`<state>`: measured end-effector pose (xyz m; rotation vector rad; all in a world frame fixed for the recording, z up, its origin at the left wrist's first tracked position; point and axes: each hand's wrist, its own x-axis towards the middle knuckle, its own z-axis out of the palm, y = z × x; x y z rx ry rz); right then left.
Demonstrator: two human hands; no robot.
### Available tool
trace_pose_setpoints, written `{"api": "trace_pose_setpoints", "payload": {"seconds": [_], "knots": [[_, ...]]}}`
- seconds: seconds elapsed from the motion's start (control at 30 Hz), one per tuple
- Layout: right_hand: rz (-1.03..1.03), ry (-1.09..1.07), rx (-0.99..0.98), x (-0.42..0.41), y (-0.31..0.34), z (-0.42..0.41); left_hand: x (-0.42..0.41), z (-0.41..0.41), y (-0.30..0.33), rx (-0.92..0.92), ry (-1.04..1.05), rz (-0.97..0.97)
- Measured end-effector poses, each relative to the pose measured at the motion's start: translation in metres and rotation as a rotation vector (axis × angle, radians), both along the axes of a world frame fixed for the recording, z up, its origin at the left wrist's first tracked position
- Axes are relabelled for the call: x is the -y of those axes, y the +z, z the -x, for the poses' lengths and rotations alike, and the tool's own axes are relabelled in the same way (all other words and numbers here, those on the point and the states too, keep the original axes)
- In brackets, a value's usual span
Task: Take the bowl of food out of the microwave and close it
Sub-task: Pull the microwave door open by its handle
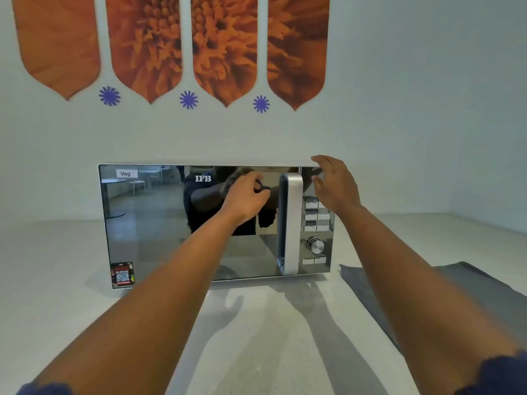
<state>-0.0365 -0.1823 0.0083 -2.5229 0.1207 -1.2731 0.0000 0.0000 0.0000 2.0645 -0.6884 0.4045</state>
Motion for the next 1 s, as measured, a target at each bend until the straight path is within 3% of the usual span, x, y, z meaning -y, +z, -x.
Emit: {"api": "trace_pose_setpoints", "payload": {"seconds": [0.1,0.23,0.6,1.0], "knots": [[0.041,-0.018,-0.075,0.007,0.001,-0.008,0.016,0.001,-0.007,-0.212,-0.117,0.059],[0.103,-0.03,-0.202,0.014,0.002,-0.017,0.033,-0.002,-0.01,-0.352,-0.214,0.155],[0.067,-0.039,-0.067,0.019,-0.008,-0.034,0.06,-0.012,-0.027,-0.404,-0.223,0.231],[0.028,-0.009,0.022,0.021,-0.015,-0.041,0.078,-0.02,-0.042,-0.338,-0.151,0.347]]}}
